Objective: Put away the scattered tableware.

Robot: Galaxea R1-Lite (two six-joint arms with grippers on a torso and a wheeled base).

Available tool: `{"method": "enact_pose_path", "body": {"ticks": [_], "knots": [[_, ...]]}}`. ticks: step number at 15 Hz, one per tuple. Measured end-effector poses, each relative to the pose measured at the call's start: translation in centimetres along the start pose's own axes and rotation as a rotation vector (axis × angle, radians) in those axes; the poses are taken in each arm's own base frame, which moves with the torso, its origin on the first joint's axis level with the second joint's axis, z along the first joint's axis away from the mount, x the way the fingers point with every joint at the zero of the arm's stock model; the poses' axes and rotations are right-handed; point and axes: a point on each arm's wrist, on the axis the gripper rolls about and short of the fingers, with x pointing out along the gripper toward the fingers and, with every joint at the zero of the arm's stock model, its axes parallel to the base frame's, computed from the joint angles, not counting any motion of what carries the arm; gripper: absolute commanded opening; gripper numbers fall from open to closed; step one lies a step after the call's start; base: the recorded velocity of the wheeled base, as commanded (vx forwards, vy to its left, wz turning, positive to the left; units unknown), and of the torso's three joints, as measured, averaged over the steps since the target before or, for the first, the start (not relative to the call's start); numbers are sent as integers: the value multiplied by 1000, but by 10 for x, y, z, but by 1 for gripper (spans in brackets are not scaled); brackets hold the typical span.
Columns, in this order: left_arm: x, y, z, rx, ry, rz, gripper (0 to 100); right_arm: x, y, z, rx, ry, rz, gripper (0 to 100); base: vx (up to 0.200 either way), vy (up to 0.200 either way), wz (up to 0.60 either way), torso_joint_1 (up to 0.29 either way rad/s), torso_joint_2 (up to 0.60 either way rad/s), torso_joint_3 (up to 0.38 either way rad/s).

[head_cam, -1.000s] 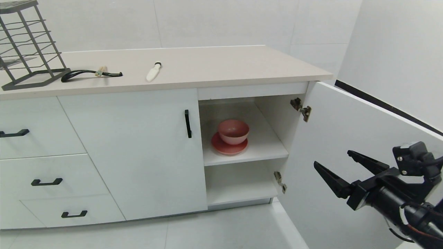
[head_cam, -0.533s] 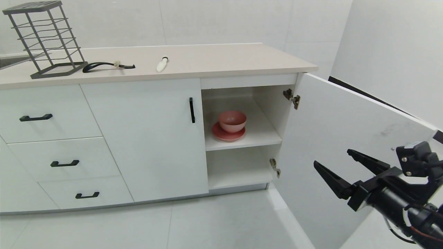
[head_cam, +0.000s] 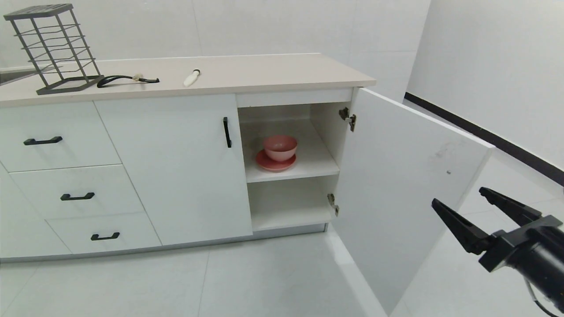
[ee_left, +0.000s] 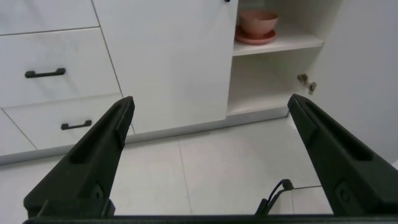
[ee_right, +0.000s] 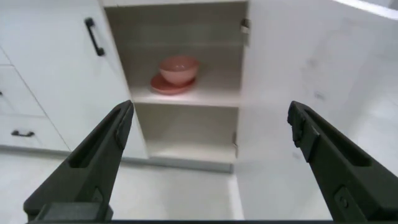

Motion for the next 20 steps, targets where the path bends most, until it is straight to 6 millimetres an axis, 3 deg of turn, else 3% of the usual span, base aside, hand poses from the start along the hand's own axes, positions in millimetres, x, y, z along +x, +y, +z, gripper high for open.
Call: {"method": "enact_pose_path", "body": {"ticks": [5, 9, 14, 16, 18, 20], "knots": [[0, 0, 0, -1, 1, 0, 100, -76, -20, 6, -40, 4, -94, 100, 0, -200, 0, 1, 1, 0], [0, 0, 0, 0, -1, 0, 100, -128, -31, -6, -66, -48, -357, 100, 0, -50, 0, 1, -1, -1], [0, 0, 0, 0, -1, 0, 100, -160, -24, -14, -77, -104, -551, 100, 0, 0, 0, 0, 0, 0], [0, 0, 0, 0, -1, 0, 100, -163, -24, -30, -78, -87, -571, 100, 0, 0, 0, 0, 0, 0], [0, 0, 0, 0, -1, 1, 100, -163, -24, -53, -53, 58, -576, 100, 0, 0, 0, 0, 0, 0], [0, 0, 0, -1, -1, 0, 100, -164, -23, -54, -28, 50, -531, 100, 0, 0, 0, 0, 0, 0]]}}
